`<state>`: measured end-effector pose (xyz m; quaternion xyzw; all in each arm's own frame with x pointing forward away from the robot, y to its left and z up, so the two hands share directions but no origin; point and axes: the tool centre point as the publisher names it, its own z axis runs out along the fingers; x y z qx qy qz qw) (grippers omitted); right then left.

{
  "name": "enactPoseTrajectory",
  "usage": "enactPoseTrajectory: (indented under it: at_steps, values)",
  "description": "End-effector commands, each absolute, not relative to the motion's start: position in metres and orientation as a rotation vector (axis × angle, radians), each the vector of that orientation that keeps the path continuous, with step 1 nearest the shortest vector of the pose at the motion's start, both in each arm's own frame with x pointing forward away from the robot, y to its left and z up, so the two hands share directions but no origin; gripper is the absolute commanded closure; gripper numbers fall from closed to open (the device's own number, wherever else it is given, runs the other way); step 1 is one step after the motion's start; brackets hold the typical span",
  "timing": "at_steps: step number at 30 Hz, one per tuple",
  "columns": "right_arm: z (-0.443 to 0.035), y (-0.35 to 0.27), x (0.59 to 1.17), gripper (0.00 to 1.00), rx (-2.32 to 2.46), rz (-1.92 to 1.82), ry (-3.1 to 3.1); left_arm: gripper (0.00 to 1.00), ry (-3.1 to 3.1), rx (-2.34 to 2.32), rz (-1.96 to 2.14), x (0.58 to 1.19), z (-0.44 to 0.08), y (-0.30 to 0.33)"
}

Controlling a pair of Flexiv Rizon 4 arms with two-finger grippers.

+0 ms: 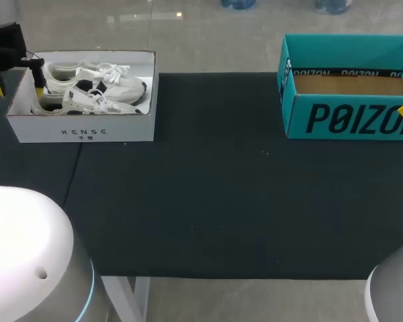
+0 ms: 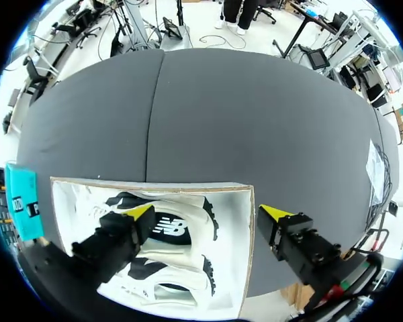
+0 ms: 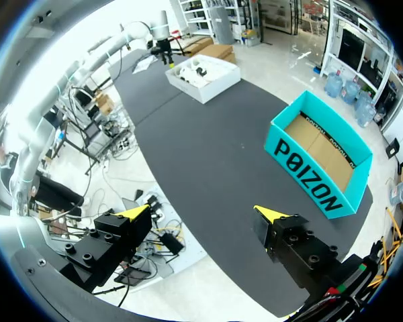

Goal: Take the shoe out of the shoebox, open the shoe tongue, remove and reinsert the insole, then place the shoe into the shoebox

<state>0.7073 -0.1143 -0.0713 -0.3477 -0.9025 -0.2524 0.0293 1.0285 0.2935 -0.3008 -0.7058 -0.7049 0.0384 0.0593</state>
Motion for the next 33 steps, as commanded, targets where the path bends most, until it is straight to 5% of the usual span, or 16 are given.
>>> enactPoseTrajectory:
  at_steps: [1,33]
  values:
    - [-0.071,-0.114,0.71,0.0,-1.071,-0.77,-2.781,0.0,-2.243,-2.214,-0.086,1.026,-0.314,0.288]
    - [-0.071,-0.114,0.71,0.0,-1.071,-0.77,-2.781,0.0,-2.282,-2.116,-0.054,1.073,-0.348,0.281]
